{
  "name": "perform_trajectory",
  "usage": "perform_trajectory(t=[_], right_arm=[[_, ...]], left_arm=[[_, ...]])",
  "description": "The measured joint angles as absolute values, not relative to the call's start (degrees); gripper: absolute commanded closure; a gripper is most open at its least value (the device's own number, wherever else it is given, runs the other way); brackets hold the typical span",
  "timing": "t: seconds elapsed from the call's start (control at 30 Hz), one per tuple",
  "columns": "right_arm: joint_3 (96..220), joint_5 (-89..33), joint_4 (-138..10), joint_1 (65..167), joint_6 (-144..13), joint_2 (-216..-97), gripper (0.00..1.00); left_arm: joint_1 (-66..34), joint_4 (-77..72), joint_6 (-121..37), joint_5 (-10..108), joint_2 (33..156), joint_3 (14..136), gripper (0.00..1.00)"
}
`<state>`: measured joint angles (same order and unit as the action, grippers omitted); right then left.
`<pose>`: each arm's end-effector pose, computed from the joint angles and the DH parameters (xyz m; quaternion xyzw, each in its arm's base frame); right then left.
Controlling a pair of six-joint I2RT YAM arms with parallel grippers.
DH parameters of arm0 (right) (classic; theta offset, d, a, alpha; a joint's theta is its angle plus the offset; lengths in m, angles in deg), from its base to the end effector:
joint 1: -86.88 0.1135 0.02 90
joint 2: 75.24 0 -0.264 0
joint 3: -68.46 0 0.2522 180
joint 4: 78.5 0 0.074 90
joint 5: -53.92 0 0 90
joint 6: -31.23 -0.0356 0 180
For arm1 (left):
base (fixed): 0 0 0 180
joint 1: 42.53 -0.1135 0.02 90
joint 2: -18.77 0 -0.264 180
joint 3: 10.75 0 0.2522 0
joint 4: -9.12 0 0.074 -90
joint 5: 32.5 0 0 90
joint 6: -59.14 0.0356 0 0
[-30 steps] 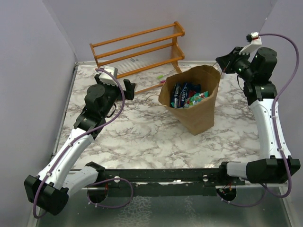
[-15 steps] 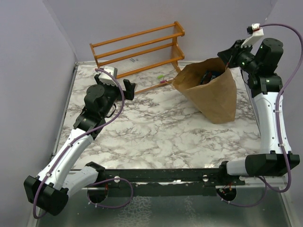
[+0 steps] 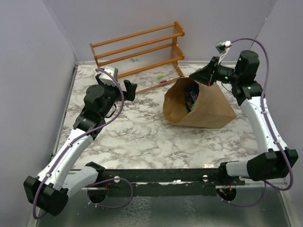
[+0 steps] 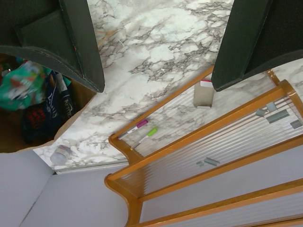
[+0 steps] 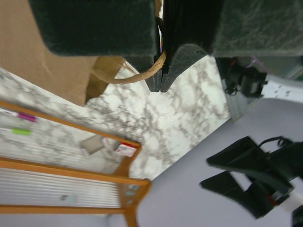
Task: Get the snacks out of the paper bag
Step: Adjust the paper bag at the center of the board.
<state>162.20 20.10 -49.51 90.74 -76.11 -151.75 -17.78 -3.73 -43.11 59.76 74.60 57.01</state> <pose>0.2885 0.0491 0.4258 -0.2147 0.7146 0.4615 0.4799 0.2077 -0.0942 0.3823 0.0638 0.7099 -0.2092 0.6695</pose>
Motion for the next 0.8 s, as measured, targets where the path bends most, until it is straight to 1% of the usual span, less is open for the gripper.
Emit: perform_trajectory(t=[0.13,0.3,0.5,0.6,0.7,0.73,0.77,0.8], right_arm=[[158.9,23.9,-51.5,93.8,-76.9,-150.1,0.99],[152.2,29.7,-57.6,94.1,-80.6,-148.2,0.99],[151.4,30.0,-57.4,94.3,-80.8,-146.2,0.98],[151.4,28.3,-56.5,94.3,-79.9,-144.0,0.98],[151.4,26.5,-55.3,94.3,-79.3,-142.7,0.99],[151.4,26.2,-55.1,94.3,-79.2,-142.6,0.99],[151.4,25.7,-54.7,94.3,-79.0,-142.3,0.98],[151.4,24.9,-54.0,94.3,-78.5,-141.9,0.98]], left_arm=[[-17.8,-3.4,-43.9,56.3,74.6,57.0,0.01],[-17.8,-1.4,-47.0,49.6,73.6,56.0,0.01],[-17.0,8.0,-57.5,38.4,69.2,45.5,0.01],[-12.3,11.5,-61.7,36.3,70.3,41.2,0.02],[-4.2,11.5,-62.4,37.5,72.8,39.9,0.04],[-0.7,11.5,-62.2,38.9,74.2,39.9,0.05],[1.3,11.5,-61.6,41.0,75.1,40.0,0.08],[1.3,11.5,-61.6,41.0,75.1,40.0,0.1]])
